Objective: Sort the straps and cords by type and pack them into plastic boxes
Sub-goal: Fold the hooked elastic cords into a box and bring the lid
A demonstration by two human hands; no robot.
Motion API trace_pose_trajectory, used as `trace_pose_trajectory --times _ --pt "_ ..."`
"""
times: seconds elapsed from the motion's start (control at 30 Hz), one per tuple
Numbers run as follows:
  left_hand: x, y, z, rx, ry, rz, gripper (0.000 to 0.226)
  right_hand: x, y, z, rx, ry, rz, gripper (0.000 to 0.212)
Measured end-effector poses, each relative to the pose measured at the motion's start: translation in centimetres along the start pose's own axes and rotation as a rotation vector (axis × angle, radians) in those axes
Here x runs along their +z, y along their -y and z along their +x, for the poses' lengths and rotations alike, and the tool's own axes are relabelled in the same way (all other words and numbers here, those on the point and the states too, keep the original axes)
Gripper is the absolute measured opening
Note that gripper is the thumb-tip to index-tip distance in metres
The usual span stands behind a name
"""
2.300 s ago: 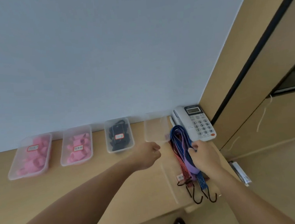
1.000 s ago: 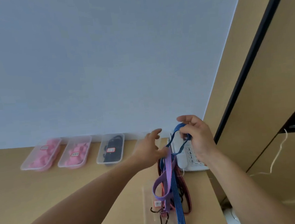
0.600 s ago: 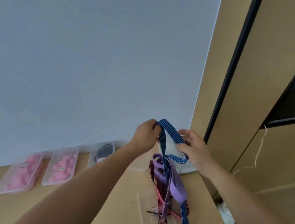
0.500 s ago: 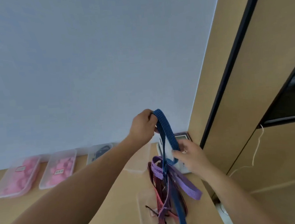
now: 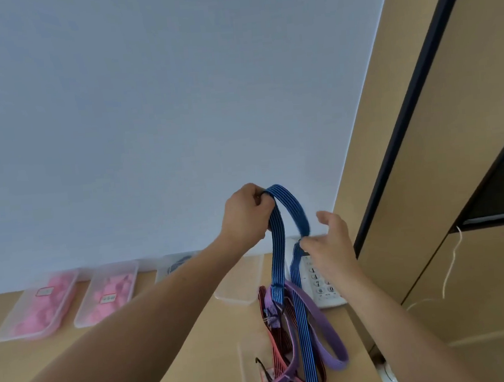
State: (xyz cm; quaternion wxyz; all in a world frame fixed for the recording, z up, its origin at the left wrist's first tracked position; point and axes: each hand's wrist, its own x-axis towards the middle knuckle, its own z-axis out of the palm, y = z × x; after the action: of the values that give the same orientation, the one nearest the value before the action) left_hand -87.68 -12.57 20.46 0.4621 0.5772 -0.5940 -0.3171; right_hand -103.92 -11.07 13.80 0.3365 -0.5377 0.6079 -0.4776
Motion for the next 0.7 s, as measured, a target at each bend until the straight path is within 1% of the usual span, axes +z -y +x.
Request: trace_pose_trajectory --times 0.07,0.1,0.13,0.2,0.23,0.27,0.33,0.37,0.43,0.5,0.53,0.6,0.7 --pt "-0.6 -0.9 0.3 0.018 -0.027 -0.029 0.014 0.4 -0.4 -0.8 -0.078 -0.107 0.012 0.035" --pt "-0.9 -1.4 0.5 0.025 -0.039 -0.05 0.014 0.7 -0.7 -1.1 -0.107 -0.101 0.021 0.031" --pt "-1.2 -2.0 0.7 0.03 -0.047 -0.081 0.014 1.1 -0.9 -1.5 -0.125 -0.041 0.027 0.029" --pt "-1.6 -3.0 0.9 0.025 -0.045 -0.169 0.013 1.9 -1.4 -2.1 -0.119 0.165 -0.015 0.027" --pt "-1.7 -3.4 0.9 0.018 -0.041 -0.214 0.013 2.1 -1.5 -2.2 -0.107 0.252 -0.076 0.028" --pt "-1.8 -3.6 1.0 0.009 -0.037 -0.25 0.014 2.3 -1.6 -2.2 -0.105 0.316 -0.15 0.028" --pt "-1.9 -3.5 1.0 -0.013 -0.028 -0.292 0.014 2.5 -1.6 -1.9 -0.131 0.406 -0.31 0.02" --pt "-2.0 -3.2 1.0 -0.024 -0.024 -0.297 0.013 2.6 -1.6 -2.0 -0.153 0.434 -0.383 0.027" --pt "-2.1 -2.0 1.2 -0.055 -0.014 -0.253 0.01 2.5 -1.6 -2.1 -0.177 0.419 -0.461 0.037" --pt "-2.3 -0.3 1.3 -0.111 0.036 -0.143 0.009 2.1 -1.7 -2.2 -0.188 0.336 -0.503 0.035" --pt "-2.3 0.7 1.2 -0.15 0.085 -0.086 0.011 2.0 -1.7 -2.2 -0.204 0.297 -0.538 0.032" --pt "-1.9 2.6 0.9 -0.232 0.208 -0.001 0.017 2.0 -1.6 -2.2 -0.205 0.27 -0.616 0.026" --pt "-0.9 4.6 0.0 -0.306 0.362 0.06 0.022 2.2 -1.6 -2.0 -0.109 0.296 -0.619 0.023"
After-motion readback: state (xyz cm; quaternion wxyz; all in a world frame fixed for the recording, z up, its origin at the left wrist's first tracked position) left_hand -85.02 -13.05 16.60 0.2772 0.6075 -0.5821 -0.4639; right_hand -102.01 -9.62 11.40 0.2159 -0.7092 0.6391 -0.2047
